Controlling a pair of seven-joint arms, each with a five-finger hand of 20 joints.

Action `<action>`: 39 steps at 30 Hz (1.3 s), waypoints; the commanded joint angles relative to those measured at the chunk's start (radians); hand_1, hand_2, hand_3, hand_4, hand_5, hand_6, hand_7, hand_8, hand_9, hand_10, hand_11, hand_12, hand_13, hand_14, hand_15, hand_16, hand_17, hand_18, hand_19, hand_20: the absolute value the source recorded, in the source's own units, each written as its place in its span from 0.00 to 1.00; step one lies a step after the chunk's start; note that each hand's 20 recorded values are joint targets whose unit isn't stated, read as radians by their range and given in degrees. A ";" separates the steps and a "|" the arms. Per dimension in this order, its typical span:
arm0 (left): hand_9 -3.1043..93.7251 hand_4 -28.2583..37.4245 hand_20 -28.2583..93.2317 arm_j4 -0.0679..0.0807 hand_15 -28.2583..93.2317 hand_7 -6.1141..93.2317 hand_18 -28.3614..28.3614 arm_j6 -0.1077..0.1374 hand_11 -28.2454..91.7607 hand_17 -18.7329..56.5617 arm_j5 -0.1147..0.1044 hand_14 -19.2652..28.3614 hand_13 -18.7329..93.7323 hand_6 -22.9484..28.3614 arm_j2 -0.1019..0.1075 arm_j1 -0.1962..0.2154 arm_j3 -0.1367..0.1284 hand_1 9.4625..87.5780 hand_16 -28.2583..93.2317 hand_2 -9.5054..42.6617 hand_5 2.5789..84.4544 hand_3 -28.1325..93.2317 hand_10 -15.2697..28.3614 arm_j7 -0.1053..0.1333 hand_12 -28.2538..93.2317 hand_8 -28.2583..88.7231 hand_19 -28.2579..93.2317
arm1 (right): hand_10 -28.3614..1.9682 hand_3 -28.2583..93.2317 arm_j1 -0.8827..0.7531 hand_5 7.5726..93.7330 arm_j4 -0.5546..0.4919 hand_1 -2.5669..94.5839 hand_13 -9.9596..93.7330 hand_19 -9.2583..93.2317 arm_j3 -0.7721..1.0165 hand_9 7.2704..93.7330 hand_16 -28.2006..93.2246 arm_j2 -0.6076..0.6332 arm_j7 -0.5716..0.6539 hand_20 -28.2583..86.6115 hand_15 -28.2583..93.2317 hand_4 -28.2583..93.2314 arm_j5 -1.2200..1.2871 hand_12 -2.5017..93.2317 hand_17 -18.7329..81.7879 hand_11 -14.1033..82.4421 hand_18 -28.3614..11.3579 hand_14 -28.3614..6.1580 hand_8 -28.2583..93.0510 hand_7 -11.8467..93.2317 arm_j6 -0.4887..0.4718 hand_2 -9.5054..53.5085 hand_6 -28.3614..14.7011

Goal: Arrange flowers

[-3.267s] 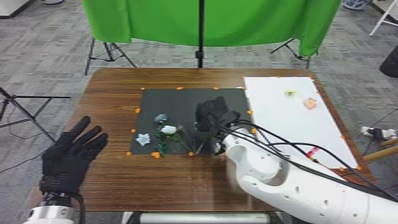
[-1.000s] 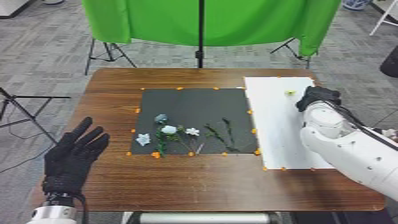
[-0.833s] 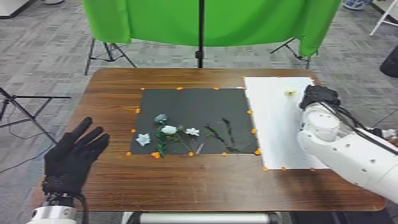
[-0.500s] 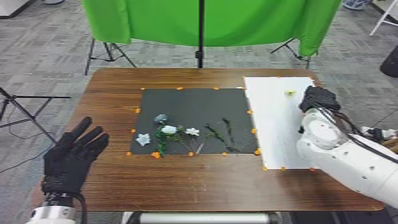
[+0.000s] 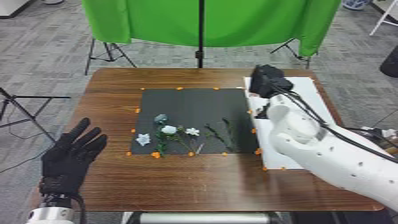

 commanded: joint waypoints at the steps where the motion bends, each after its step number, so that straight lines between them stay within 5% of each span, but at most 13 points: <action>1: 0.40 0.00 0.29 -0.001 0.63 0.17 1.00 -0.016 0.41 0.13 0.017 0.99 0.38 0.62 -0.017 -0.002 0.001 0.17 0.16 0.31 0.44 0.88 0.82 -0.026 0.31 0.16 0.71 | 0.73 0.80 -0.045 0.90 -0.023 0.64 0.88 0.92 -0.060 1.00 0.47 -0.154 -0.009 0.59 0.69 0.00 -0.071 0.39 0.56 0.26 0.29 0.82 0.25 0.31 -0.028 0.00 0.70; 10: 0.40 0.00 0.29 0.002 0.63 0.17 1.00 -0.033 0.41 0.13 0.038 1.00 0.38 0.63 -0.043 -0.016 -0.013 0.17 0.16 0.31 0.44 0.88 0.82 -0.080 0.31 0.16 0.71 | 0.72 0.81 -0.109 0.89 -0.028 0.63 0.85 0.91 -0.061 0.98 0.48 -0.139 0.020 0.59 0.68 0.00 -0.106 0.39 0.53 0.26 0.29 0.79 0.24 0.31 -0.091 0.00 0.70; 15: 0.40 0.00 0.29 0.003 0.63 0.17 1.00 -0.029 0.41 0.13 0.027 1.00 0.38 0.62 -0.029 -0.014 -0.008 0.17 0.16 0.31 0.44 0.88 0.82 -0.071 0.31 0.16 0.71 | 0.69 0.81 -0.146 0.86 -0.062 0.59 0.79 0.91 -0.028 0.92 0.46 -0.123 0.004 0.60 0.71 0.00 -0.166 0.39 0.48 0.26 0.27 0.72 0.23 0.28 -0.212 0.00 0.70; 22: 0.40 0.01 0.29 0.004 0.63 0.17 1.00 -0.026 0.41 0.13 0.019 1.00 0.38 0.62 -0.015 -0.011 -0.001 0.17 0.16 0.31 0.44 0.88 0.82 -0.062 0.31 0.16 0.71 | 0.56 0.89 -0.170 0.75 -0.090 0.43 0.68 0.91 -0.004 0.73 0.36 -0.108 -0.032 0.64 0.81 0.00 -0.201 0.20 0.43 0.47 0.19 0.54 0.13 0.27 -0.187 0.00 0.71; 32: 0.40 0.01 0.29 0.004 0.63 0.17 1.00 -0.014 0.41 0.13 0.004 1.00 0.38 0.62 -0.001 -0.007 0.010 0.17 0.16 0.31 0.44 0.88 0.82 -0.034 0.31 0.16 0.71 | 0.41 0.87 -0.126 0.66 -0.133 0.34 0.60 0.91 0.027 0.63 0.34 -0.051 -0.043 0.66 0.85 0.00 -0.205 0.19 0.40 0.45 0.16 0.43 0.13 0.25 -0.132 0.00 0.66; 39: 0.40 0.01 0.29 0.003 0.63 0.17 1.00 -0.013 0.41 0.13 0.008 1.00 0.38 0.62 -0.006 -0.011 0.017 0.17 0.16 0.31 0.44 0.88 0.82 -0.028 0.31 0.16 0.71 | 0.40 0.88 0.023 0.61 -0.028 0.33 0.58 0.89 -0.012 0.59 0.32 0.020 0.015 0.66 0.83 0.00 -0.102 0.18 0.39 0.40 0.15 0.40 0.13 0.25 -0.079 0.00 0.65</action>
